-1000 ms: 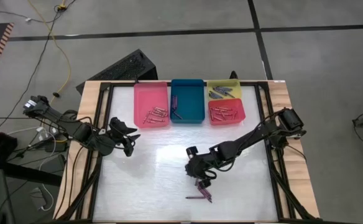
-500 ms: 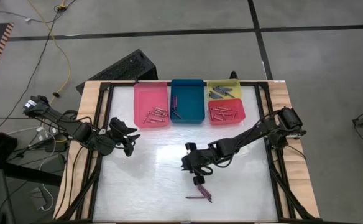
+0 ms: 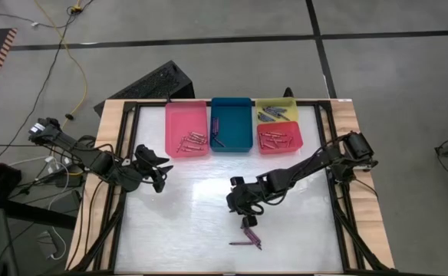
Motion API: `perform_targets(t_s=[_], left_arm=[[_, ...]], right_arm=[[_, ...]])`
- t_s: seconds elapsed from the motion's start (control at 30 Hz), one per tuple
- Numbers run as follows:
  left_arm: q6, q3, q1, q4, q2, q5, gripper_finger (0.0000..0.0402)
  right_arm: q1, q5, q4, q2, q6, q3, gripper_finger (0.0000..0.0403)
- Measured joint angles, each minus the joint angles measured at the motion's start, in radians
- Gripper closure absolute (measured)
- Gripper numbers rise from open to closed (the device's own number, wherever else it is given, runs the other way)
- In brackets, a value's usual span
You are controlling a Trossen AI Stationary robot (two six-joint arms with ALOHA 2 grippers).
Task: Sort crayons
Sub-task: Put the violet crayon into the blue bin
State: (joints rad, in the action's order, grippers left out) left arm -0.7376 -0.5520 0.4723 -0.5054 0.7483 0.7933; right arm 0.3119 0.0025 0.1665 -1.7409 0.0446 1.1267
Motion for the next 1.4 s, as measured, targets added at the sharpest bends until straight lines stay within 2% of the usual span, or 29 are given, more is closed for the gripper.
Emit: perform_targets(t_s=[0.27,0.4,0.53,0.8,1.07,1.4], left_arm=[[0.000,0.000,0.000,0.000,0.000,0.000,0.0262],[0.000,0.000,0.000,0.000,0.000,0.000,0.0262],[0.000,0.000,0.000,0.000,0.000,0.000,0.0262],[0.009,0.000,0.000,-0.001,0.000,0.008,0.0262],[0.010,0.000,0.000,-0.002,0.000,0.023,0.0262],[0.008,0.000,0.000,-0.007,0.000,0.024,0.0262]], right_arm=[[0.018,-0.020,0.009,0.000,-0.002,0.000,0.0197],[0.033,-0.026,0.025,0.000,-0.113,0.000,0.0168],[0.053,-0.028,0.075,0.000,-0.200,0.000,0.0164],[0.062,-0.027,0.204,0.000,-0.194,0.000,0.0164],[0.063,-0.026,0.204,0.000,-0.195,0.000,0.0164],[0.088,-0.010,0.194,-0.107,-0.195,0.003,0.0164]])
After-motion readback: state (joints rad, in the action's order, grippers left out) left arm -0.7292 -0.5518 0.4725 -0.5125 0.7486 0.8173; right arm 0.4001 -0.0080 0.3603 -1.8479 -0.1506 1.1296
